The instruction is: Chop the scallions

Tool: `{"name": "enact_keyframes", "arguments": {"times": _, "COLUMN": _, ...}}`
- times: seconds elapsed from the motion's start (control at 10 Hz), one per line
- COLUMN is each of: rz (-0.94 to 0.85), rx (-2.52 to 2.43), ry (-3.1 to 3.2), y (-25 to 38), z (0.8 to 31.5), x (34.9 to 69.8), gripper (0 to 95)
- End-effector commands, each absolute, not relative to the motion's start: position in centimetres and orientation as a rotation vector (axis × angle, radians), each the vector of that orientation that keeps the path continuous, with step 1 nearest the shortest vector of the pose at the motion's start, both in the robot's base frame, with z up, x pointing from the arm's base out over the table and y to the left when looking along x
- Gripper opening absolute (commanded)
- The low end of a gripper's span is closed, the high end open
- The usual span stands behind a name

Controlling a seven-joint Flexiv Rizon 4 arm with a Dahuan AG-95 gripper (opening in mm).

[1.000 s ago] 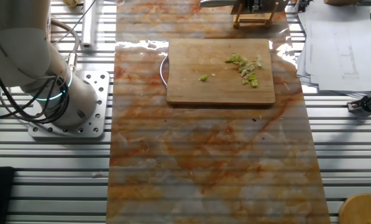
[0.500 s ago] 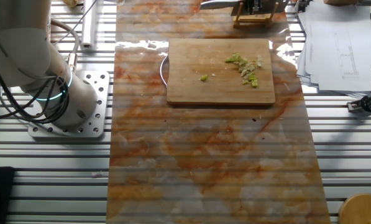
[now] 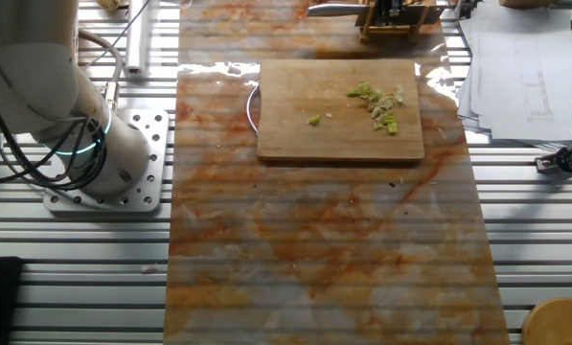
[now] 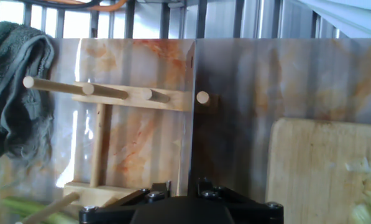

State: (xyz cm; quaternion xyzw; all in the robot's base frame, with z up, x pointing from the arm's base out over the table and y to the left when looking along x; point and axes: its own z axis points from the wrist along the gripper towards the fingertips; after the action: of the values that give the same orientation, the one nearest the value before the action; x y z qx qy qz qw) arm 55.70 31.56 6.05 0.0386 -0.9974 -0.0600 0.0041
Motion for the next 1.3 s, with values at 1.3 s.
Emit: {"name": "enact_keyframes", "arguments": {"times": 1.3, "rz": -0.051, "rx": 0.155, "ry": -3.063, "y": 16.0, "z": 17.3, "x": 49.9, "gripper": 0.0}}
